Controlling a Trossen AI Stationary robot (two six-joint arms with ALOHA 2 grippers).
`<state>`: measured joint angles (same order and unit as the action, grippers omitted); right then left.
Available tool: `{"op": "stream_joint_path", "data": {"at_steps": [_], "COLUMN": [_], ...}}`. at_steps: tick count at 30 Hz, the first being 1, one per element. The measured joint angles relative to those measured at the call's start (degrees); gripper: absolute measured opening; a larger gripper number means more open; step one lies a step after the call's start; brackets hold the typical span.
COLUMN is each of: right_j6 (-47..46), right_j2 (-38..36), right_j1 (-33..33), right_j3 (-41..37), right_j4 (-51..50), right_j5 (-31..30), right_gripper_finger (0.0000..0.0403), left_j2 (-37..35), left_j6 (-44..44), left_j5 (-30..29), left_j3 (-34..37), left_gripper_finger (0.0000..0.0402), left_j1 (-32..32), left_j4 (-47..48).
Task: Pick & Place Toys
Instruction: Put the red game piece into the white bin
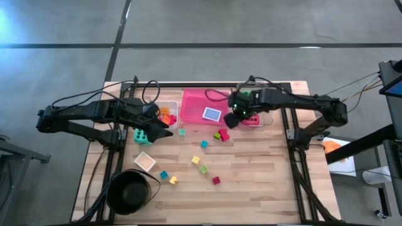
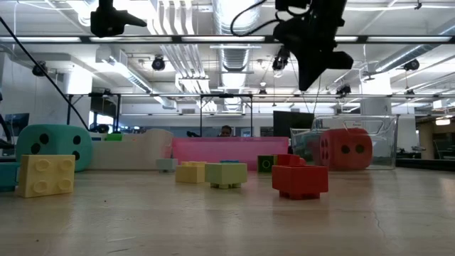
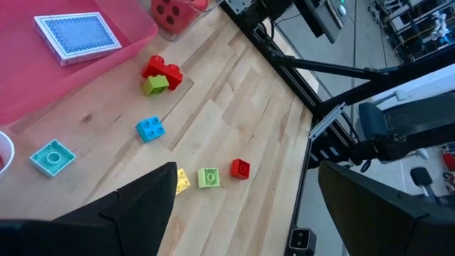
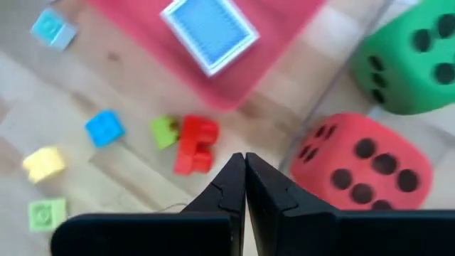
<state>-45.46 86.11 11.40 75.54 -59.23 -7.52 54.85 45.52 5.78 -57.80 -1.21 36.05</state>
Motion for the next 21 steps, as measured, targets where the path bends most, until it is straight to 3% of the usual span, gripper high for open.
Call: {"op": "stream_joint_path", "data": {"at_steps": [5,14,18,21], "right_j6": [-0.17,-3.34,-8.02,-10.3], "right_j2": [0.0,0.33,0.37,0.37], "right_j1": [-4.99,-11.01,-12.32,-12.69], "right_j3": [-0.56,-3.85,-6.78,-8.78], "right_j4": [3.66,16.88,17.66,18.24], "right_j5": [-0.06,-2.0,-6.9,-7.14], "right_gripper_finger": [0.0033,0.018,0.0227,0.0253], "left_j2": [0.0,0.0,0.0,0.0], "left_j6": [-0.78,-1.62,-1.62,-1.6], "left_j5": [-0.02,-0.02,-0.02,-0.02], "left_j3": [0.0,0.0,0.0,0.0], "left_gripper_finger": [0.0342,0.0342,0.0342,0.0342], "left_j1": [0.0,0.0,0.0,0.0], "left_j4": [0.0,0.0,0.0,0.0]}}
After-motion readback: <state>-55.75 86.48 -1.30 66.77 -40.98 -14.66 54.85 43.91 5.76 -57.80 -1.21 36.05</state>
